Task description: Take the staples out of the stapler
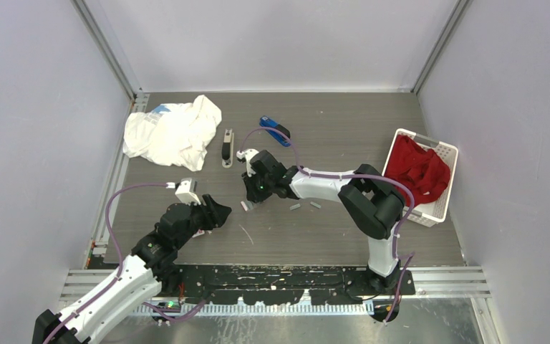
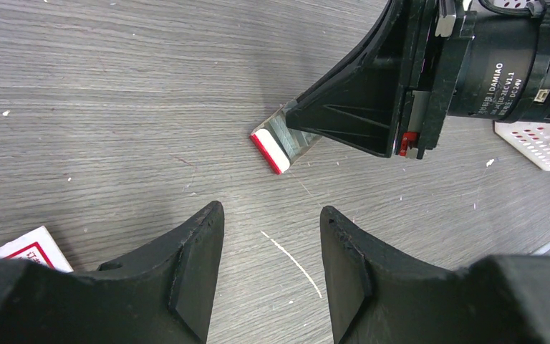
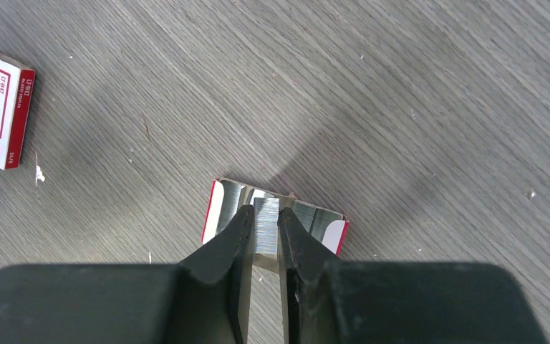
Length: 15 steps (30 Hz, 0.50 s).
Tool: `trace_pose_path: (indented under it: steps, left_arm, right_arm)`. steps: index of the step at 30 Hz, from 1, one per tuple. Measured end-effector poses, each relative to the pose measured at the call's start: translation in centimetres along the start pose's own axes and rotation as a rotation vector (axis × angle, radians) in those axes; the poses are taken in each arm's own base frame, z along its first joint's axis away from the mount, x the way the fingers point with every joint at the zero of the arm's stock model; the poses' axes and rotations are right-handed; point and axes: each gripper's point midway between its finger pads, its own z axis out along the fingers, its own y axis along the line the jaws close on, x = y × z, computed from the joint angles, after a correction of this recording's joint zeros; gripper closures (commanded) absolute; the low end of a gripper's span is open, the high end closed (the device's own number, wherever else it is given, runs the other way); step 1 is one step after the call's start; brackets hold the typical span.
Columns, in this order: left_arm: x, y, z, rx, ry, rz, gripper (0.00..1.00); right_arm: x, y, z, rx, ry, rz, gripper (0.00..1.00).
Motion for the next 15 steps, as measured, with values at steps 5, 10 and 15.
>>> trace_pose_path:
  steps: [5,10,15]
  left_arm:
    - [0.00,0.00,0.00,0.000,0.000,0.000,0.48]
    - [0.01,0.01,0.00,0.000,0.000,0.000,0.48]
    - [0.01,0.01,0.00,0.000,0.001,0.000,0.48]
  right_arm:
    - [-0.03,-0.09,-0.02,-0.003,0.000,0.003,0.85]
    - [-0.06,-0.20,-0.04,-0.004,0.001,0.007,0.85]
    - [-0.03,-0.20,-0.05,-0.006,0.002,0.007,0.85]
